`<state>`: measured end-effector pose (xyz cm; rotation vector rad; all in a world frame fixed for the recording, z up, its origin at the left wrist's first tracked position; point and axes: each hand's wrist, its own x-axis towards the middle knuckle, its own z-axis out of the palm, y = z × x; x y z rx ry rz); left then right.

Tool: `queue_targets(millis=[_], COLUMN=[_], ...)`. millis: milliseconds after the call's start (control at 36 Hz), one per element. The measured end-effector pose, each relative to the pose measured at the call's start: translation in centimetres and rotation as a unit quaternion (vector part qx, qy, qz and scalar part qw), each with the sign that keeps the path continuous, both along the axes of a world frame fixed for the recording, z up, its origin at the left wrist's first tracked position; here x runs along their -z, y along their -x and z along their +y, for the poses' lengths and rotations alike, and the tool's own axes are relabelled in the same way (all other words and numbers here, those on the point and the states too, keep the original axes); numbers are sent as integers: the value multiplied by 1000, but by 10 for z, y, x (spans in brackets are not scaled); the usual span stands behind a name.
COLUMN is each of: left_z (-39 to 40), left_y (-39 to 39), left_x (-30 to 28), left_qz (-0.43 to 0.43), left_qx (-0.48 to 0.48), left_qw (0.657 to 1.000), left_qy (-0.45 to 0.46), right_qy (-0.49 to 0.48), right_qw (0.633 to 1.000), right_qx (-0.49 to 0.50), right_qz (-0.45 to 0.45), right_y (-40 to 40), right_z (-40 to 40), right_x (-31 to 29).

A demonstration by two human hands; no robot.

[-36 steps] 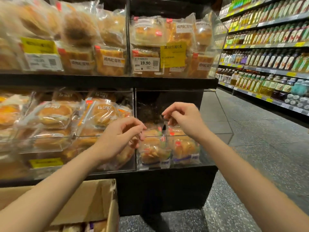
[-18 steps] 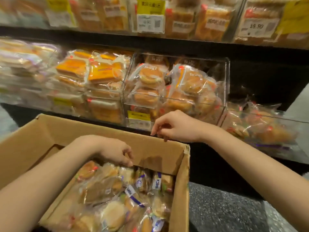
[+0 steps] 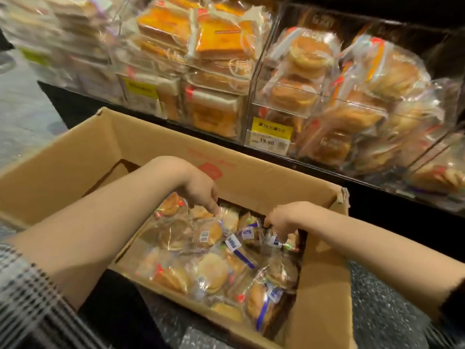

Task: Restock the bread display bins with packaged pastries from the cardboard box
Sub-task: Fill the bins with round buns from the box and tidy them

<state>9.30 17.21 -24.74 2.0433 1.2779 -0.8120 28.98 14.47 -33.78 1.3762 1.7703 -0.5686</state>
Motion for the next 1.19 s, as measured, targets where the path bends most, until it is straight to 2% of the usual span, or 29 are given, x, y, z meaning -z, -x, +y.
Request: queue_targets(millis=[194, 306, 417, 472, 528, 583, 667, 806, 889, 972, 1083, 1194], left_z=[2, 4, 5, 5, 3, 2, 1, 3, 3, 3, 4, 6], left_y=[1, -1, -5, -8, -10, -12, -15, -19, -20, -22, -23, -22], left_x=[3, 7, 10, 9, 8, 8, 11, 18, 17, 13, 12, 14], left_qz=[35, 40, 37, 32, 20, 5, -42, -147, -187, -191, -150, -113], left_qx=[38, 37, 35, 39, 45, 50, 19, -87, -114, -114, -74, -63], left_qw=[999, 999, 999, 999, 998, 998, 998, 984, 975, 975, 984, 991], left_qy=[-1, 1, 9, 15, 26, 31, 32, 44, 22, -19, -57, -44], right_qy=[-61, -105, -95, -73, -44, -16, -30, -106, -120, -119, -43, 0], right_qw=[979, 969, 983, 993, 988, 947, 854, 746, 710, 723, 739, 797], right_qx=[-162, -203, -156, -85, 23, 138, 250, 339, 363, 361, 448, 458], right_qz=[-108, -94, -24, 37, 145, 290, 454, 563, 592, 577, 501, 394], right_y=[1, 4, 2, -4, -10, -15, -11, 3, 6, 4, -8, -18], right_z=[-8, -9, -1, 5, 8, 6, -2, -15, -18, -18, -13, -16], right_x=[44, 48, 31, 28, 24, 16, 2, -23, -33, -35, -23, -14])
